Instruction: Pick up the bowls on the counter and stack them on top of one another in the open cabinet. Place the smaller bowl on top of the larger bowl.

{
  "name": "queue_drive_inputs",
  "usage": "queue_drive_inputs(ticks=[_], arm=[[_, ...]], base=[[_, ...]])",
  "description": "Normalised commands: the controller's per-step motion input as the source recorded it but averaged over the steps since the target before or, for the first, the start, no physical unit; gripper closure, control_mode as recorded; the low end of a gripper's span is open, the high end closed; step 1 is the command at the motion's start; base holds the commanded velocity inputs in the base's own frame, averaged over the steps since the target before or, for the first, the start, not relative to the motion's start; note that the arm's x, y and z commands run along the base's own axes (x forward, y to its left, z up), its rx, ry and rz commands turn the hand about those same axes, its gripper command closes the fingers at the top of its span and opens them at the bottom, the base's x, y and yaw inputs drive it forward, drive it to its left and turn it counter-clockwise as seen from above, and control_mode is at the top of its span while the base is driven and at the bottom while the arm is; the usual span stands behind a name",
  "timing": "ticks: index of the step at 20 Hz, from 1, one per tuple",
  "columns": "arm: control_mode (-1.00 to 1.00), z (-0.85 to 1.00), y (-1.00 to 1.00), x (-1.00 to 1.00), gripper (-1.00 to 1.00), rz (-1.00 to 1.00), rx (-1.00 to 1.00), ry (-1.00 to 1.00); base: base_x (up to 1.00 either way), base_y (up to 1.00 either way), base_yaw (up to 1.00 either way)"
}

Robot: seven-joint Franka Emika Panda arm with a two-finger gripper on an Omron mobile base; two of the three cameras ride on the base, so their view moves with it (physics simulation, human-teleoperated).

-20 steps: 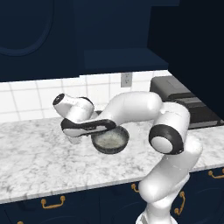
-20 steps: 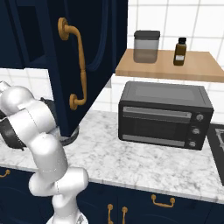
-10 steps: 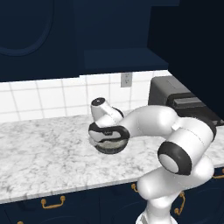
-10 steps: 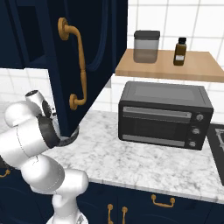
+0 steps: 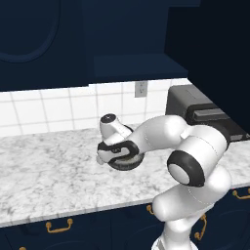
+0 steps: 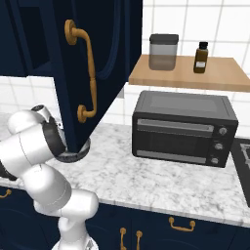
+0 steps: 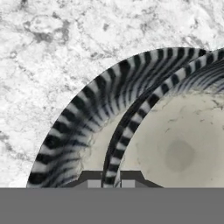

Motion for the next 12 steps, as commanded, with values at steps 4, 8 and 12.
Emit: queue_drive_inputs(ticks=[4,8,12], arm=[[-1.0,0.0,0.01,0.0,1.0,0.0,0.03,0.0],[-1.0,0.0,-0.12,0.0,1.0,-0.02,0.03,0.0],[-1.0,0.0,-0.17,0.0,-1.0,-0.03,0.03,0.0]], base=[[0.0,0.0,0.0],[0.0,0.0,0.0],[0.0,0.0,0.0]])
